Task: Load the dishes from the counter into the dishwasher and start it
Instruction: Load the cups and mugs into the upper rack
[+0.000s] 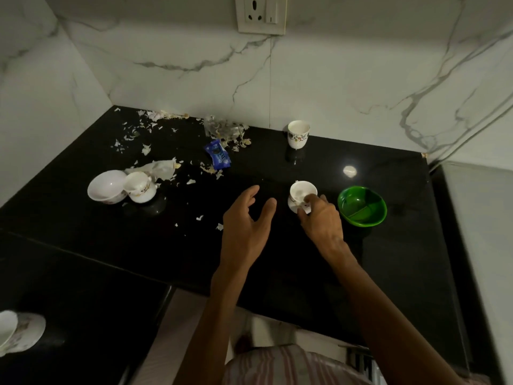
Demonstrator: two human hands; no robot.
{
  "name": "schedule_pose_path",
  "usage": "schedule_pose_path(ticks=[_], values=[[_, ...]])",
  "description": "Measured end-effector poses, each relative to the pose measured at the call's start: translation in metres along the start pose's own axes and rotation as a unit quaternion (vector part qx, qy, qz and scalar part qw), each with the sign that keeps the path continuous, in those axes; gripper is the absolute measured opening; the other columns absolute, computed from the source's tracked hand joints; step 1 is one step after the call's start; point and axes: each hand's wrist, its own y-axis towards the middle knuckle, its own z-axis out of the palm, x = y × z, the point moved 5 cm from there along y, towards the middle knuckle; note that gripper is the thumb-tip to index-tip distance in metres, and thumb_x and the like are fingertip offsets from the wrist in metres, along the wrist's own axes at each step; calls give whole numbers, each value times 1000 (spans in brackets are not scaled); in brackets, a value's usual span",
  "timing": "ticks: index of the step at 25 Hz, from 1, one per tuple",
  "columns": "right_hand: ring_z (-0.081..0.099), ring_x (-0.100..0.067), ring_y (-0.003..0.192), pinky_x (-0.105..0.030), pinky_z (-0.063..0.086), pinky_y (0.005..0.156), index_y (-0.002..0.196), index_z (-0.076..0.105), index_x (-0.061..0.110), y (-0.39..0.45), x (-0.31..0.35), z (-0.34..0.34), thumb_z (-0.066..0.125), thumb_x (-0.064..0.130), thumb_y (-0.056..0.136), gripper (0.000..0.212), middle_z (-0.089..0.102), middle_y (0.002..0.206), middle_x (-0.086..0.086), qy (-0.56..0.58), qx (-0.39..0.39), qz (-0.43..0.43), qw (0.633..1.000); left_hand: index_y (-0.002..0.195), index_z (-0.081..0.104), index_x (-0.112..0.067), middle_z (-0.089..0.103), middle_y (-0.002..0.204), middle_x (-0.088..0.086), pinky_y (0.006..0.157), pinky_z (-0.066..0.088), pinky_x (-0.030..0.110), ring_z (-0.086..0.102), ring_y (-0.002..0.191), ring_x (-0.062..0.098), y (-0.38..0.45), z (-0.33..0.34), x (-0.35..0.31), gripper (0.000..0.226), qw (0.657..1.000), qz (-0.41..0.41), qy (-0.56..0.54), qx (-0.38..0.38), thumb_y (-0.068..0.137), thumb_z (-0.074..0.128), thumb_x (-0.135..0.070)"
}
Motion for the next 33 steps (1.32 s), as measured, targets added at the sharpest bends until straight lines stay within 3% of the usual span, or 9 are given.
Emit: schedule_pose_path(ticks=[10,14,17,21,24,28,31,33], values=[[65,-31,101,-32,49,81,104,69,10,9,8,5,74,41,81,38,71,105,-13,95,-31,110,989,141,46,-25,49,144,-3,90,36,16,47,130,6,40,-16,20,52,997,-9,7,78,93,61,-38],[67,-12,79,-22,49,64,85,68,17,-19,36,-14,78,43,78,28,71,83,2,184,-42,91,978,144,43,-26,47,146,-7,94,36,15,44,132,7,44,-11,27,58,989,10,14,144,91,65,-32],[66,1,75,-13,48,60,89,70,22,-44,60,-28,78,42,79,24,71,84,9,236,-35,61,969,148,36,-28,44,148,-9,103,35,20,42,133,4,40,-7,27,69,975,30,9,220,88,70,-28],[68,0,77,-27,58,69,87,71,24,-74,66,-48,77,41,79,21,73,85,10,281,-59,92,953,149,32,-33,43,149,-11,114,36,32,40,135,2,31,-4,29,83,953,64,-1,295,80,77,-30],[69,-4,75,-35,60,69,88,70,23,-92,66,-57,75,46,78,25,73,84,7,289,-52,95,951,147,35,-36,46,146,-14,108,44,37,44,133,1,20,4,26,85,949,79,-14,306,75,80,-32],[68,0,75,-26,58,65,94,66,26,-118,58,-68,72,47,81,26,71,83,10,272,-79,85,955,147,35,-38,50,142,-12,101,50,34,50,128,5,-4,17,15,84,954,96,-6,283,75,79,-34],[68,1,94,-28,59,78,115,60,29,-137,45,-74,68,42,88,31,70,107,14,325,-71,57,941,143,36,-46,55,135,-13,91,54,29,57,118,3,-17,30,9,81,959,58,-48,274,76,79,-36],[66,-4,105,-34,57,88,124,56,28,-153,32,-82,64,37,92,35,67,116,15,354,-64,36,933,139,44,-42,61,128,-10,89,56,32,62,112,6,-30,41,9,71,957,2,-120,265,78,78,-30]])
